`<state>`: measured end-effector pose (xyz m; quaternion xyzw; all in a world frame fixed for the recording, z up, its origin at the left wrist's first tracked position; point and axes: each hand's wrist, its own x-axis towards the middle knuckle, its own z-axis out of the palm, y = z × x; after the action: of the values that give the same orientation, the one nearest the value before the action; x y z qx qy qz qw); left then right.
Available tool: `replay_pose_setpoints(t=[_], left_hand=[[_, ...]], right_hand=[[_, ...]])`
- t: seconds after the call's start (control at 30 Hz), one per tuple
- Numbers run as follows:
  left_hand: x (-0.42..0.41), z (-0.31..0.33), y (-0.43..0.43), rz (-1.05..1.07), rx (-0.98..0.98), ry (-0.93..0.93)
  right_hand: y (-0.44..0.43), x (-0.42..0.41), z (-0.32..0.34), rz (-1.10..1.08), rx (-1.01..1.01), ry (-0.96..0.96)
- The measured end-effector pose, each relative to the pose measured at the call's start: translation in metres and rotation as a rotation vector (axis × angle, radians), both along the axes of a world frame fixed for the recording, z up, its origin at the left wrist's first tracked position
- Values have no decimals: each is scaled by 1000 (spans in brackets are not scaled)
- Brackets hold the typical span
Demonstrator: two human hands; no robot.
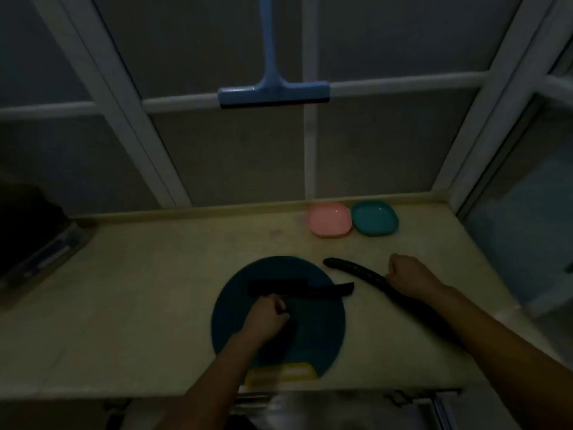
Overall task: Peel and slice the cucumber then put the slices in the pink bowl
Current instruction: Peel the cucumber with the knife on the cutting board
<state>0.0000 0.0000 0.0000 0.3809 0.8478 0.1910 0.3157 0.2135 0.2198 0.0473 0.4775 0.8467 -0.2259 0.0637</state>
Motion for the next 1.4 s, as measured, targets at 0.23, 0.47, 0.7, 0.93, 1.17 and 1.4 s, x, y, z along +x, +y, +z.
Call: replay_pose_setpoints(t=[0.23, 0.47, 0.7, 0.93, 1.17, 1.4], left_hand=[[29, -30, 10, 47, -193, 176], [39, -35, 15, 134, -224, 214], [45, -27, 23, 196, -216, 161], [55, 10, 50, 344, 184, -316], [43, 43, 59, 359, 375, -459], [3, 45, 29, 465, 417, -241]], right_hand=[[29, 5, -41, 39, -111, -33], [43, 9, -63, 105, -182, -79], [47, 6, -55, 149, -140, -94], [26, -42, -6, 158, -184, 157], [-27, -119, 16, 130, -320, 380], [-68, -153, 18, 93, -552, 534]])
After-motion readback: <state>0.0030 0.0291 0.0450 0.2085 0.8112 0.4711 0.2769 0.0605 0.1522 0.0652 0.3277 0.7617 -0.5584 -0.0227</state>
